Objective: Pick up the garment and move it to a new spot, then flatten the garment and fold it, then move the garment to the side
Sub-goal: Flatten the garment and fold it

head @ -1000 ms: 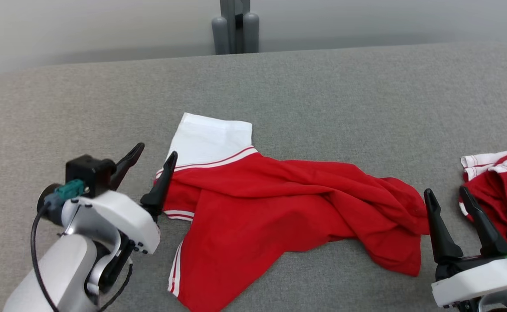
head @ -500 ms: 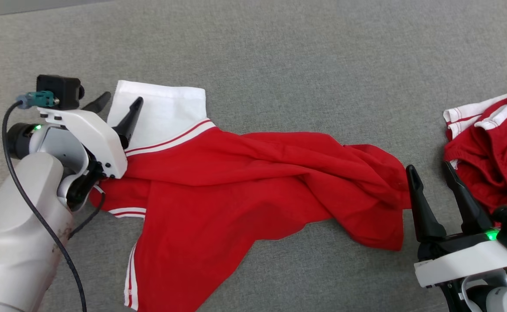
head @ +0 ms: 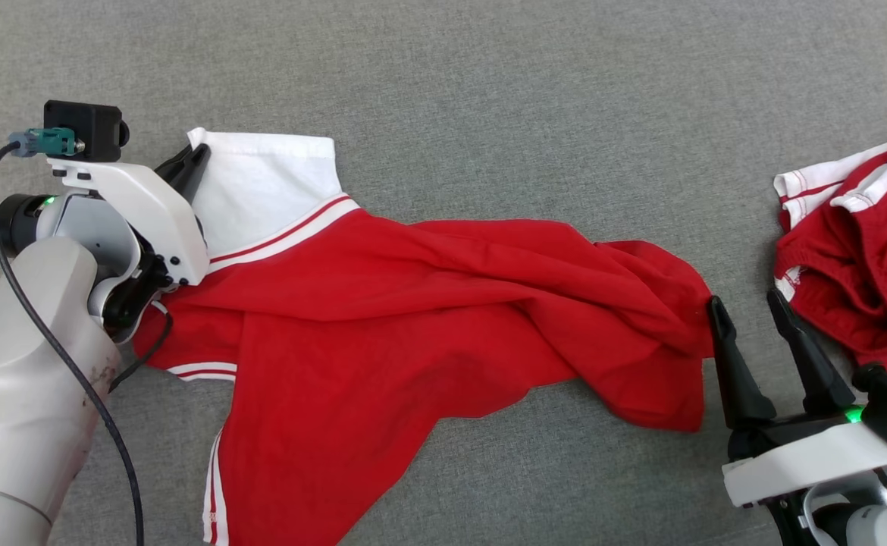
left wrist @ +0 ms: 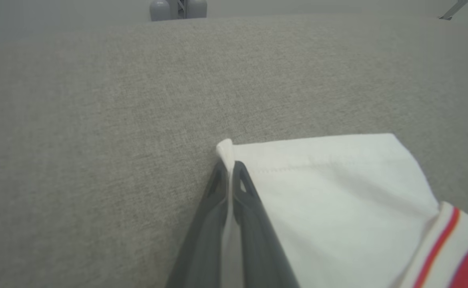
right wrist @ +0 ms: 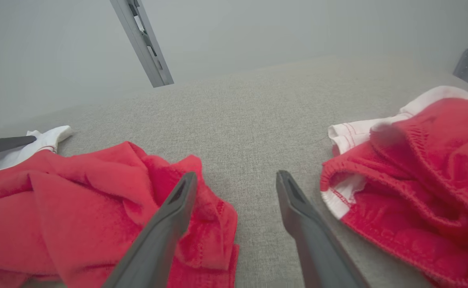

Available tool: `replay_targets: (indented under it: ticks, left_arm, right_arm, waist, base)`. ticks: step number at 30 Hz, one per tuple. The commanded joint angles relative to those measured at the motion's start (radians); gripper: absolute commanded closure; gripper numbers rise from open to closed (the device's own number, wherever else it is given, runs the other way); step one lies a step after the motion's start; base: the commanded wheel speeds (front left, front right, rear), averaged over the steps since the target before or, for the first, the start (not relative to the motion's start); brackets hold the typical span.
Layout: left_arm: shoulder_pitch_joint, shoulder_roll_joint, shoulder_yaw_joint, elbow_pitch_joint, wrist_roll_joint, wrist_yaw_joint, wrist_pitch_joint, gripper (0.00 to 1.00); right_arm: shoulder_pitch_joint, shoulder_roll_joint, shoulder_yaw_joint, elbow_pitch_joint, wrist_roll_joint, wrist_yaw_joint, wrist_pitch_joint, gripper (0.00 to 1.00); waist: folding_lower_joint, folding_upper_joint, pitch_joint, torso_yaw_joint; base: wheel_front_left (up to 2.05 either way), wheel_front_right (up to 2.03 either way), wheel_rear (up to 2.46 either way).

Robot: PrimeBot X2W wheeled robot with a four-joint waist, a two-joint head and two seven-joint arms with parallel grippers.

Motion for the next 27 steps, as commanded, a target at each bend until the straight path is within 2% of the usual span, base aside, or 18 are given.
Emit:
replay_targets:
  ticks: [1, 7, 13, 14, 15, 17, 18, 22, 27]
  left_arm:
    - [-0.011, 0.008, -0.011, -0.005, -0.011, 0.000, 0.004, 1.00]
    - [-0.033, 0.047, -0.053, -0.020, -0.054, -0.001, 0.008, 1.00]
    - [-0.046, 0.056, -0.083, -0.008, -0.078, -0.001, -0.005, 1.00]
    - [-0.048, 0.056, -0.089, -0.005, -0.081, -0.001, -0.008, 1.00]
    - [-0.048, 0.056, -0.089, -0.005, -0.081, -0.001, -0.008, 1.00]
    - [-0.053, 0.055, -0.097, 0.000, -0.089, -0.001, -0.018, 1.00]
    - [-0.054, 0.054, -0.101, 0.002, -0.092, -0.001, -0.022, 1.00]
    - [-0.059, 0.060, -0.113, 0.009, -0.110, -0.001, -0.045, 1.00]
    - [-0.072, 0.079, -0.106, -0.015, -0.126, -0.001, -0.113, 1.00]
  right_arm:
    - [0.010, -0.004, -0.002, -0.009, -0.010, 0.000, 0.011, 0.00]
    - [0.031, -0.003, 0.034, -0.040, -0.018, 0.000, 0.058, 0.00]
    - [0.007, -0.004, 0.069, -0.033, -0.014, 0.000, 0.074, 0.00]
    - [0.004, -0.004, 0.070, -0.028, -0.014, 0.000, 0.075, 0.18]
    - [0.004, -0.004, 0.070, -0.028, -0.014, 0.000, 0.075, 0.18]
    - [-0.002, -0.004, 0.075, -0.022, -0.014, 0.000, 0.079, 0.96]
    - [-0.003, -0.004, 0.075, -0.017, -0.008, 0.000, 0.086, 1.00]
    - [-0.003, -0.004, 0.071, -0.020, 0.018, 0.000, 0.096, 1.00]
    - [-0.021, -0.004, 0.037, -0.070, 0.079, 0.000, 0.049, 1.00]
  waist:
    - [0.0001, 0.0000, 0.002, 0.003]
    - [0.0001, 0.0000, 0.003, -0.004]
    - [0.0001, 0.0000, 0.004, -0.005]
    - [0.0001, 0.0000, 0.004, -0.004]
    - [0.0001, 0.0000, 0.004, -0.004]
    - [0.0001, 0.0000, 0.004, 0.000]
    - [0.0001, 0.0000, 0.003, 0.003]
    - [0.0001, 0.0000, -0.002, 0.009]
    - [0.0001, 0.0000, -0.029, 0.013]
  base:
    - [0.00, 0.00, 0.00]
    - [0.00, 0.00, 0.00]
    - [0.00, 0.00, 0.00]
    - [0.00, 0.00, 0.00]
    - [0.00, 0.00, 0.00]
    - [0.00, 0.00, 0.00]
    - [0.00, 0.00, 0.00]
    - [0.00, 0.00, 0.00]
    - [0.00, 0.00, 0.00]
